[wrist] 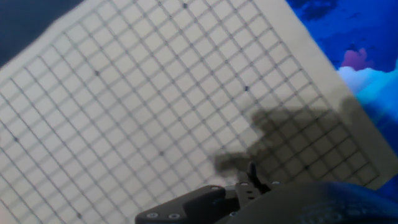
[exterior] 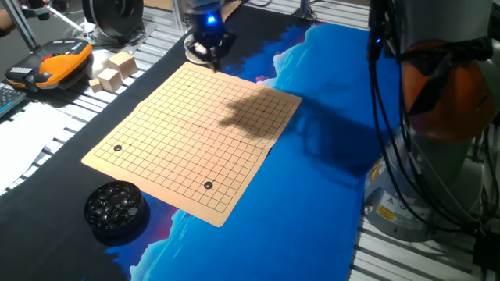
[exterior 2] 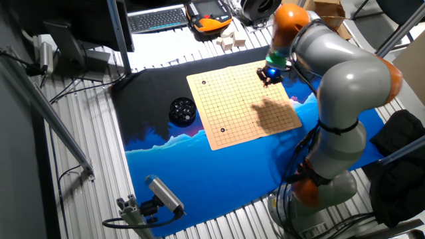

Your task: Play the first move as black on the 3-4 point in the upper right corner of the Go board

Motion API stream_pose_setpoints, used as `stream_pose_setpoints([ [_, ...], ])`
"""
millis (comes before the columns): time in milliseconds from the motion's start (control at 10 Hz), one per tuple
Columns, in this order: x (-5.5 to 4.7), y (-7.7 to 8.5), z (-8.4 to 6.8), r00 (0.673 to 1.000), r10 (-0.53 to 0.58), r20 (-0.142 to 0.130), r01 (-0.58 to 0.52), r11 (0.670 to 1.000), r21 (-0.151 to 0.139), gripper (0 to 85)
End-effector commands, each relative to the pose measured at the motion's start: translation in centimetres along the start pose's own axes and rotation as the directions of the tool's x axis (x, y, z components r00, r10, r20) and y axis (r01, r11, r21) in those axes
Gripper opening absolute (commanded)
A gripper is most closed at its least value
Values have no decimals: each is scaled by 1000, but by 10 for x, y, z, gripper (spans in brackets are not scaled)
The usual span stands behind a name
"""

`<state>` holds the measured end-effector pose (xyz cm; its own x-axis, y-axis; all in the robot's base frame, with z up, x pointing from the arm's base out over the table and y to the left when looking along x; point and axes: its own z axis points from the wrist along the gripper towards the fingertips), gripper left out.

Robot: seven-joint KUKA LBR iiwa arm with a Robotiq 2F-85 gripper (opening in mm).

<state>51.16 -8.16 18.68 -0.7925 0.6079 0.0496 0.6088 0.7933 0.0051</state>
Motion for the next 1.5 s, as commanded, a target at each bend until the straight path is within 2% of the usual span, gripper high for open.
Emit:
stream_pose_setpoints([
  [0,-5,-17,1,1000,-18,2,18,1000,-1,0],
  [200,-12,-38,3,999,-47,-14,47,998,-37,0],
  [300,-14,-45,5,998,-64,-8,64,997,-34,0],
  [600,-12,-40,5,997,-73,-15,72,996,-58,0],
  [700,-12,-40,5,996,-81,-30,78,993,-87,0],
  [1100,-12,-40,5,998,-58,-33,54,994,-99,0],
  [1300,-12,-40,5,998,-7,-55,1,994,-113,0],
  [1400,-12,-40,5,996,25,-85,-38,986,-160,0],
])
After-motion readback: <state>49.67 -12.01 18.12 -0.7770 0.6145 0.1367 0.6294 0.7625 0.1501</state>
